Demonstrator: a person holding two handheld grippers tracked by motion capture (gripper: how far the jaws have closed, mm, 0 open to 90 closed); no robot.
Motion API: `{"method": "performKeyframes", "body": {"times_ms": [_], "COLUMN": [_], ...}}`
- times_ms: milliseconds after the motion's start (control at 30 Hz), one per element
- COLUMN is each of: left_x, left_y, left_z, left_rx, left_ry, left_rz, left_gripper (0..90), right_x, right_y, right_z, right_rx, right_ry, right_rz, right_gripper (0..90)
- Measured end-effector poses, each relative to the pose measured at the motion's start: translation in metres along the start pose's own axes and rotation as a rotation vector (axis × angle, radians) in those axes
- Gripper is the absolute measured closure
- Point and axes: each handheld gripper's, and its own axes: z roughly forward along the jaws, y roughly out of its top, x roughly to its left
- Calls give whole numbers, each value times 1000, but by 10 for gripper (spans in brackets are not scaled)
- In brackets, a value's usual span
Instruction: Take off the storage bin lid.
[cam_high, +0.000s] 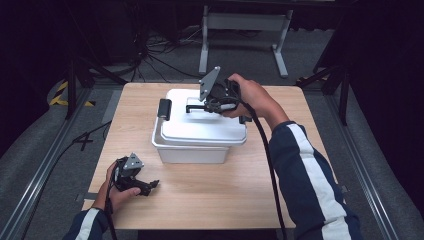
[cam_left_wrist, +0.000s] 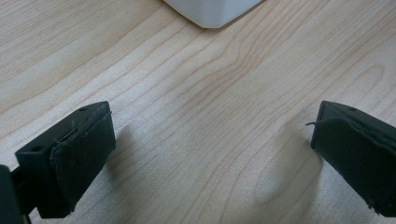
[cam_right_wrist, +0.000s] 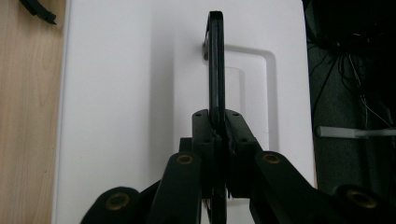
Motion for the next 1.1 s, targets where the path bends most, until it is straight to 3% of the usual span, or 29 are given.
{"method": "performKeyframes", "body": {"times_ms": [133, 367, 1100], "left_x": [-1, -2, -2], "left_y": [-1, -1, -1], "left_z": [0, -1, -1], "left_rx": [-4, -2, -6], "left_ry": [7, 13, 15], "left_rz": [-6, -13, -18], "left_gripper": [6, 5, 5], "right_x": [3, 9, 9], "right_y": [-11, -22, -76], "right_z": [-15, -27, -50], "right_rx": [1, 0, -2], "right_ry": [-10, -12, -33], "right_rz": [1, 0, 30], "right_gripper": [850, 850, 848]}}
